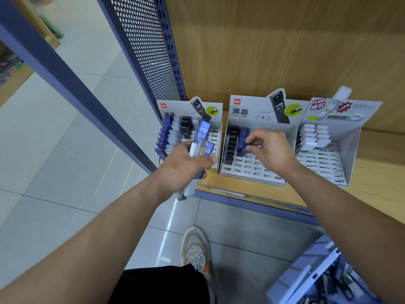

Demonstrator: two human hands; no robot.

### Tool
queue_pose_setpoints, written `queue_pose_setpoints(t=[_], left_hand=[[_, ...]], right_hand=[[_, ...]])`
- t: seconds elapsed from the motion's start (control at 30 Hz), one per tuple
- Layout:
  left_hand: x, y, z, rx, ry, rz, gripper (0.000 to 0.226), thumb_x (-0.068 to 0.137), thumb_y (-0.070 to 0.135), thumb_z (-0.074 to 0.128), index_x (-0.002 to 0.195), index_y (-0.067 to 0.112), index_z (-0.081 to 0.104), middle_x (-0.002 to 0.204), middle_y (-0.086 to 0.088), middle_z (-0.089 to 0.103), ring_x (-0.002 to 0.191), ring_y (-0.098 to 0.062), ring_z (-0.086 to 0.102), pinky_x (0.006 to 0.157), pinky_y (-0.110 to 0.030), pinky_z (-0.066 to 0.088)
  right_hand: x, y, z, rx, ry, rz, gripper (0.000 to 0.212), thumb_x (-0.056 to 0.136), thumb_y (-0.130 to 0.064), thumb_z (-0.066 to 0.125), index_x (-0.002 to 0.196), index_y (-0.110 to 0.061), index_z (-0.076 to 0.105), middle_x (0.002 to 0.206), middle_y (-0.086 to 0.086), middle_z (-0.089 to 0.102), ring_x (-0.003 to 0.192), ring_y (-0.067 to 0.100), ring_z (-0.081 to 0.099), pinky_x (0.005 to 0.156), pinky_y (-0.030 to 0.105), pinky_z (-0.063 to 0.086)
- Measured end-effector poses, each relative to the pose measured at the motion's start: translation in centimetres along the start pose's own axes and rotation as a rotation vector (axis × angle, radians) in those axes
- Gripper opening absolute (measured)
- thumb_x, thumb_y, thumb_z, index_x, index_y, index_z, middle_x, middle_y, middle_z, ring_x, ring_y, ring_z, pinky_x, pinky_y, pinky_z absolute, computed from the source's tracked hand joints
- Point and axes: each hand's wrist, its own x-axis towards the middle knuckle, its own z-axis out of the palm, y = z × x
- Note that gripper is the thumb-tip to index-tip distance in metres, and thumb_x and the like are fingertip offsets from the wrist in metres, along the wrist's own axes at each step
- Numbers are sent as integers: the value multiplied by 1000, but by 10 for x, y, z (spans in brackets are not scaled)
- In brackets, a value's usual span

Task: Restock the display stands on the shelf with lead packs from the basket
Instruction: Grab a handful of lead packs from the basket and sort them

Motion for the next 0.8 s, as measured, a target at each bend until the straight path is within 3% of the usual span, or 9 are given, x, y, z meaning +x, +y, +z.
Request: queue_pose_setpoints(t=[0.1, 0.17, 0.4, 0.57, 0.67, 0.73, 0.8], left_hand=[[1, -1, 0, -1, 3, 0, 17, 92, 23, 73, 102, 15, 63, 82, -3, 65, 66, -14, 60, 77, -35, 55], [2, -1, 0, -7, 4, -1, 17, 92, 23, 73, 103, 16, 63, 82, -2, 65, 66, -13, 60, 76, -34, 56], [2, -1, 0, -22, -5, 12, 15, 92, 22, 73, 103, 17, 63, 82, 0, 66, 67, -14, 60, 71, -29, 55], [4, -5, -2, -19, -6, 6, 17, 92, 23, 73, 103, 19, 62, 82, 1, 66, 65, -13, 60, 70, -28, 55], [4, -4, 1, -24, -26, 25, 15, 93, 22, 72, 103, 17, 63, 79, 2, 66, 65, -13, 60, 67, -25, 54], [4, -3, 3, -18, -48, 41, 16, 92, 22, 73, 104, 14, 64, 77, 1, 67, 67, -15, 60, 70, -28, 53], [4, 0, 7, -19, -82, 55, 14, 92, 21, 73, 99, 15, 63, 74, 1, 66, 68, -17, 60, 70, -29, 53]], right_hand=[[0, 1, 7, -70, -22, -69, 12, 87, -5, 73, 93, -15, 73, 88, 1, 69, 84, 18, 66, 78, 30, 54], [0, 1, 10, -114, -6, -132, 12, 87, -5, 73, 95, -14, 72, 91, 1, 68, 83, 20, 64, 79, 36, 55], [1, -1, 25, -196, -4, -185, 16, 94, -15, 66, 106, -13, 75, 104, 3, 61, 90, 23, 63, 82, 41, 53], [-2, -10, 13, -153, 6, -137, 15, 94, -19, 67, 105, -20, 76, 102, -4, 62, 87, 14, 61, 82, 34, 53], [-10, -40, -10, 132, 102, -95, 12, 94, -21, 66, 101, -26, 75, 93, -7, 66, 78, 5, 60, 74, 15, 47], [-15, -68, -24, 431, 25, -41, 15, 96, -20, 63, 106, -28, 71, 90, -7, 67, 76, 6, 62, 71, 17, 50], [-19, -89, -31, 559, -125, -4, 17, 99, -21, 59, 112, -28, 67, 92, -4, 66, 77, 11, 63, 67, 25, 54]])
